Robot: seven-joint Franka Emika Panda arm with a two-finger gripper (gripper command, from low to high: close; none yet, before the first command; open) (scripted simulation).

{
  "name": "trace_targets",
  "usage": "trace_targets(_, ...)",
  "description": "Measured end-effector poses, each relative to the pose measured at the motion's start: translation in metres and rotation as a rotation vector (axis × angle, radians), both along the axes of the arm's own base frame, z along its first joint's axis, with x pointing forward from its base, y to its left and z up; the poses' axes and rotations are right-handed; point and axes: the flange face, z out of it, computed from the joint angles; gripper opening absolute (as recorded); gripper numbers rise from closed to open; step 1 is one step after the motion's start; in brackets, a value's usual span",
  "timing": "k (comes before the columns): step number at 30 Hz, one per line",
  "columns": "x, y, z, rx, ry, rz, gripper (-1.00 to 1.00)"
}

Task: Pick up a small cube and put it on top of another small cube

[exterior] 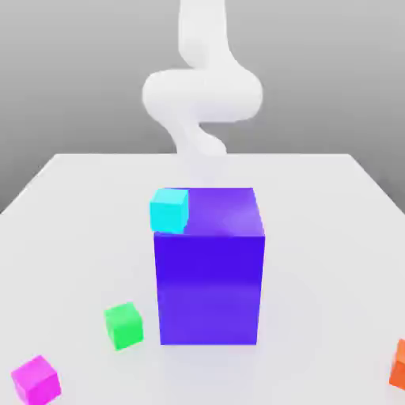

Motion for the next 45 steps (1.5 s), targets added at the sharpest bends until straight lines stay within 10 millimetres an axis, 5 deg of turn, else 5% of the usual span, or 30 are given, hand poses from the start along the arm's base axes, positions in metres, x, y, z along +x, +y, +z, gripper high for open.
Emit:
trace_targets(9,0.089,-0.056,-0.117,-0.055,0.191,0.208,0.0)
trace_targets(18,0.134,-0.111,-0.252,-0.12,0.355,0.39,0.0)
trace_targets(26,0.136,-0.164,-0.371,-0.198,0.499,0.54,0.0)
trace_targets(34,0.106,-0.218,-0.475,-0.297,0.657,0.701,0.0)
trace_targets(39,0.099,-0.229,-0.545,-0.318,0.688,0.733,0.0)
trace_targets(40,0.098,-0.229,-0.554,-0.318,0.689,0.733,-1.0)
trace_targets(45,0.098,-0.229,-0.554,-0.315,0.69,0.734,-1.0)
